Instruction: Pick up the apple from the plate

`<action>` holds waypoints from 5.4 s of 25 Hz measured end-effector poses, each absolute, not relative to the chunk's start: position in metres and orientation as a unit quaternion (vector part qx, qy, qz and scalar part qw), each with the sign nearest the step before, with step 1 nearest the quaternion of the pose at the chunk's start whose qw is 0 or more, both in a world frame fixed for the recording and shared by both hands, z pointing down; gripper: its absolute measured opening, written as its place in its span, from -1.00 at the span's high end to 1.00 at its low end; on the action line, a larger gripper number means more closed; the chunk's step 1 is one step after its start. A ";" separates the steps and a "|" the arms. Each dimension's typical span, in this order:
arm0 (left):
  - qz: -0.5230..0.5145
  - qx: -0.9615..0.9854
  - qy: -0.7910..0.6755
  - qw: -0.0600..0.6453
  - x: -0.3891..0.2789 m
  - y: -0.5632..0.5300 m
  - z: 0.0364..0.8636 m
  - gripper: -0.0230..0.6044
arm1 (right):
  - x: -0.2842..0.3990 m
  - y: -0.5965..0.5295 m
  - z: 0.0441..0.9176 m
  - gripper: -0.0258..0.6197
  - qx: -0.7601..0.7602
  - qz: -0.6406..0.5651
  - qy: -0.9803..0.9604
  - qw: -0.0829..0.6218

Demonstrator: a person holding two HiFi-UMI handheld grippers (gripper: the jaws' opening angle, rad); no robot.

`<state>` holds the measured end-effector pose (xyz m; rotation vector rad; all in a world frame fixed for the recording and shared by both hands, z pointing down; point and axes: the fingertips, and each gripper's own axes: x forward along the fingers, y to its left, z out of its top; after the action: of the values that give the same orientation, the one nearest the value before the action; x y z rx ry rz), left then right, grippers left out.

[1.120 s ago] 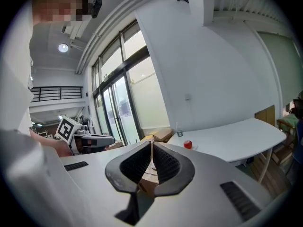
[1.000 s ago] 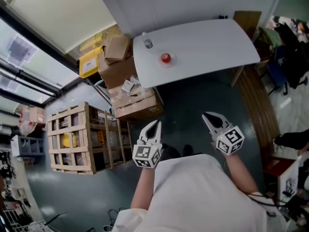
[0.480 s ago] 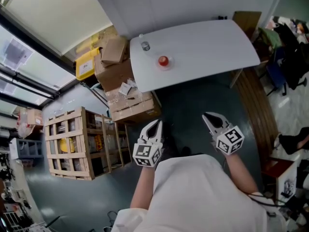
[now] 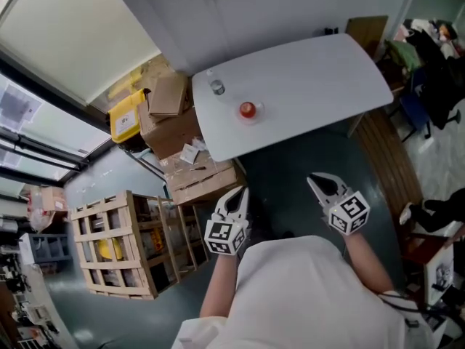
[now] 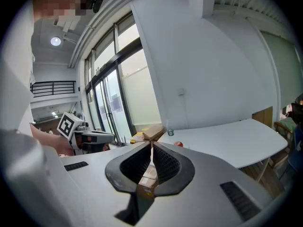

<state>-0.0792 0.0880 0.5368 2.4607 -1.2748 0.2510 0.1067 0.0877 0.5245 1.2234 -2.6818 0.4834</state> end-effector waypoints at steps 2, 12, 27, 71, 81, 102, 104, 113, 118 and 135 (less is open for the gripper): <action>0.089 0.875 -0.441 0.178 -0.084 0.070 0.536 0.92 | 0.104 0.074 0.522 0.80 0.416 0.164 -0.891 0.074; 0.091 0.899 -0.393 0.172 -0.112 -0.020 0.527 0.92 | 0.065 0.000 0.514 0.80 0.429 0.177 -0.883 0.061; 0.100 0.916 -0.338 0.190 -0.144 -0.090 0.545 0.92 | 0.020 -0.064 0.518 0.80 0.453 0.187 -0.868 0.073; 0.185 0.777 -0.530 0.283 -0.051 -0.259 0.687 0.42 | 0.085 -0.248 0.575 0.80 0.240 0.259 -0.924 0.144; 0.245 0.733 -0.551 0.316 -0.050 -0.277 0.753 0.09 | 0.102 -0.259 0.594 0.80 0.226 0.285 -0.918 0.157; 0.326 0.669 -0.559 0.365 -0.051 -0.295 0.826 -0.16 | 0.138 -0.271 0.611 0.80 0.227 0.307 -0.909 0.167; 0.319 0.674 -0.556 0.368 -0.047 -0.297 0.824 -0.16 | 0.140 -0.272 0.613 0.80 0.226 0.308 -0.909 0.168; 0.287 0.703 -0.540 0.362 -0.039 -0.293 0.788 -0.16 | 0.123 -0.269 0.606 0.80 0.225 0.302 -0.912 0.162; 0.259 0.721 -0.537 0.354 -0.043 -0.281 0.762 -0.16 | 0.107 -0.256 0.596 0.80 0.227 0.289 -0.916 0.160; 0.201 0.793 -0.475 0.324 -0.071 -0.186 0.658 -0.15 | 0.066 -0.177 0.569 0.80 0.292 0.259 -0.909 0.144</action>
<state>-0.0715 -0.1860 0.6585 2.0802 -1.2452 0.5266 0.0660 -0.1775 0.5695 0.8426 -2.6214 0.7458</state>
